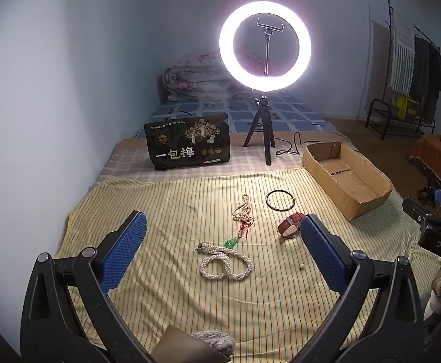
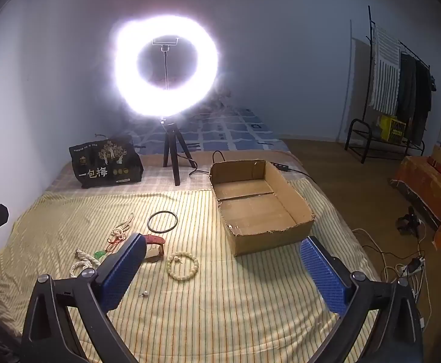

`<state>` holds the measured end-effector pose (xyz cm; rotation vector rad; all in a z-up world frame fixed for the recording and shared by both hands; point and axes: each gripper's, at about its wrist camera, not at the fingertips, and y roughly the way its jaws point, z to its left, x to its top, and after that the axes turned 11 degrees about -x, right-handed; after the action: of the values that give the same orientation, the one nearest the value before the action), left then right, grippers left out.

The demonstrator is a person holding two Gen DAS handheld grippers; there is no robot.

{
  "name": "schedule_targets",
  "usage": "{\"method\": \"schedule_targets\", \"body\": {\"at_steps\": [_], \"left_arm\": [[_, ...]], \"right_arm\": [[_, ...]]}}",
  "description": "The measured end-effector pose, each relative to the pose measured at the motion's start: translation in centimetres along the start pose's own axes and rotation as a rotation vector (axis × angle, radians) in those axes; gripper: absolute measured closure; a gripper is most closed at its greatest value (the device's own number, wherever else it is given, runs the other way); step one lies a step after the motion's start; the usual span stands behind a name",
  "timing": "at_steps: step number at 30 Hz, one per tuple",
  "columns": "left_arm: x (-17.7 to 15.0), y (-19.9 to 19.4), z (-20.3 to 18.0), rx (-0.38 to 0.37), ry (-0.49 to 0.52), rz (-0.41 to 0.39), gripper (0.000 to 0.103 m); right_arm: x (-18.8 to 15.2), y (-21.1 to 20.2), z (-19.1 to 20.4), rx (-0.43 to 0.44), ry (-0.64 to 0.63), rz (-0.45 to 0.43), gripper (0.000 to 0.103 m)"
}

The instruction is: Organize jewelry

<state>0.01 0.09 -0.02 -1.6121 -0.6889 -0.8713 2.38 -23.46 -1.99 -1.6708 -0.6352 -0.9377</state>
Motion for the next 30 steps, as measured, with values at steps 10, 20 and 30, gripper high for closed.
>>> {"method": "schedule_targets", "body": {"at_steps": [10, 20, 30], "left_arm": [[-0.4, 0.2, -0.4, 0.0, 0.013, 0.008, 0.0], [-0.1, -0.1, -0.1, -0.006, 0.005, 0.005, 0.0], [0.6, 0.0, -0.2, -0.01, -0.002, 0.002, 0.0]], "right_arm": [[-0.3, 0.1, 0.4, -0.018, -0.024, 0.015, 0.0], [-0.3, 0.5, -0.4, -0.019, -0.012, 0.024, 0.0], [-0.3, 0.5, -0.6, -0.022, -0.013, 0.023, 0.0]]}}
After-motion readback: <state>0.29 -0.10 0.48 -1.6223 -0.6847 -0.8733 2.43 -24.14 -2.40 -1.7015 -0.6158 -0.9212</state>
